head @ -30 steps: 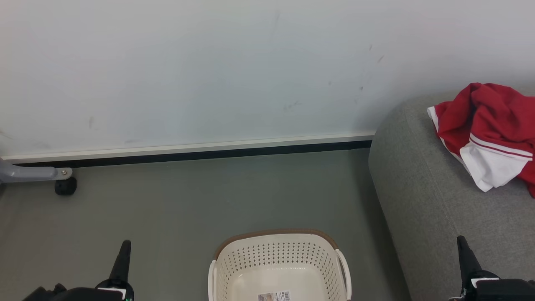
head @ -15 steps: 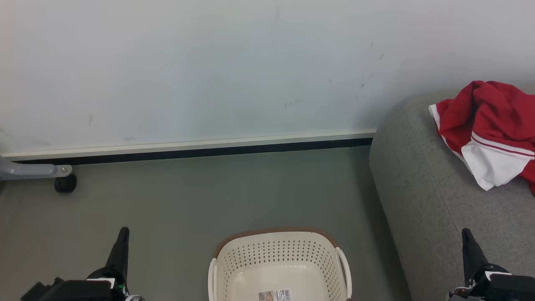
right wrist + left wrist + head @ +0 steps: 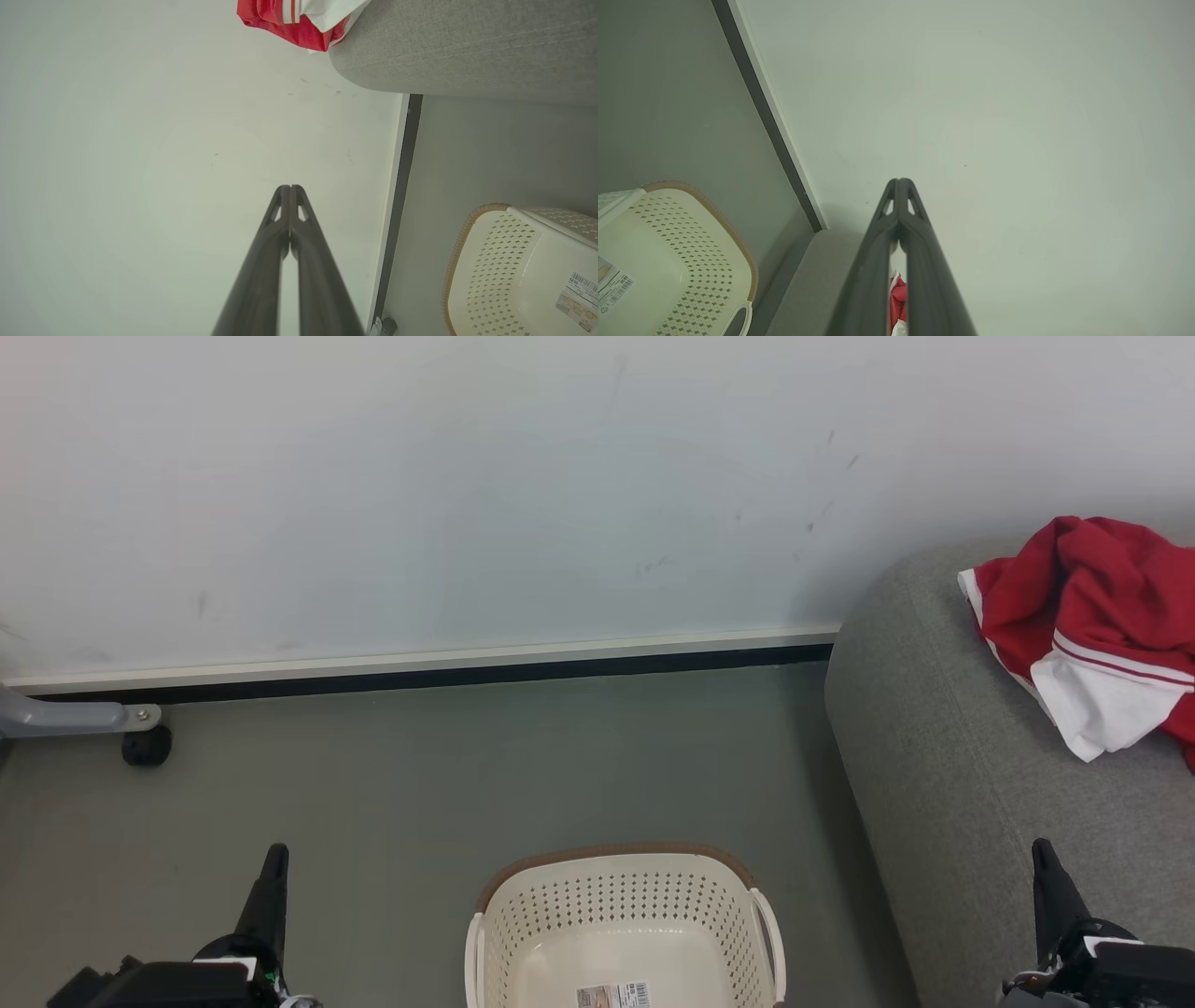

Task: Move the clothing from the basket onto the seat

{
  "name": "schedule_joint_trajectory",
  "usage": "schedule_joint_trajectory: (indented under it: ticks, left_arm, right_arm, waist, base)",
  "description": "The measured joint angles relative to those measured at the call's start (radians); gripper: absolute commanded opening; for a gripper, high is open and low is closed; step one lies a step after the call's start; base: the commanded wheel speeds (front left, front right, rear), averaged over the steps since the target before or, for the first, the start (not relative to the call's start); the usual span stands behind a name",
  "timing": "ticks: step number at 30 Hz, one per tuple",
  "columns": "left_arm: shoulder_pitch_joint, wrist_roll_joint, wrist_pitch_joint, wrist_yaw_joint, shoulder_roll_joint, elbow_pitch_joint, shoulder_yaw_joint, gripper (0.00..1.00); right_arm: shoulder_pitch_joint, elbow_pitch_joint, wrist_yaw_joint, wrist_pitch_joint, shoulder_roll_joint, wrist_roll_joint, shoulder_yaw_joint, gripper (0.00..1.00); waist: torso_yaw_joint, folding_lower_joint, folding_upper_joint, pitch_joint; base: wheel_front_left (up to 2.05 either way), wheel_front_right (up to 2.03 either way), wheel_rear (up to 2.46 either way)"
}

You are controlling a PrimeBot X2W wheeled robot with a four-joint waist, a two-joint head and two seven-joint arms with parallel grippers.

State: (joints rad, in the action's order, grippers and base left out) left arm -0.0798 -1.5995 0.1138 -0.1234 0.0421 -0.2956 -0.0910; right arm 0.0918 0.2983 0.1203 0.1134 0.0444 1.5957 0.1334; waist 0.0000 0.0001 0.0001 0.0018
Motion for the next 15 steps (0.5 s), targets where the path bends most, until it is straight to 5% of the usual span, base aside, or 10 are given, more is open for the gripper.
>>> schedule_joint_trajectory:
  ticks: [15]
  left_arm:
    - [0.0,0.0,0.0,0.0,0.0,0.0,0.0,0.0]
  right_arm:
    - [0.0,0.0,0.0,0.0,0.0,0.0,0.0,0.0]
  waist:
    - [0.0,0.0,0.0,0.0]
  base:
    - [0.0,0.0,0.0]
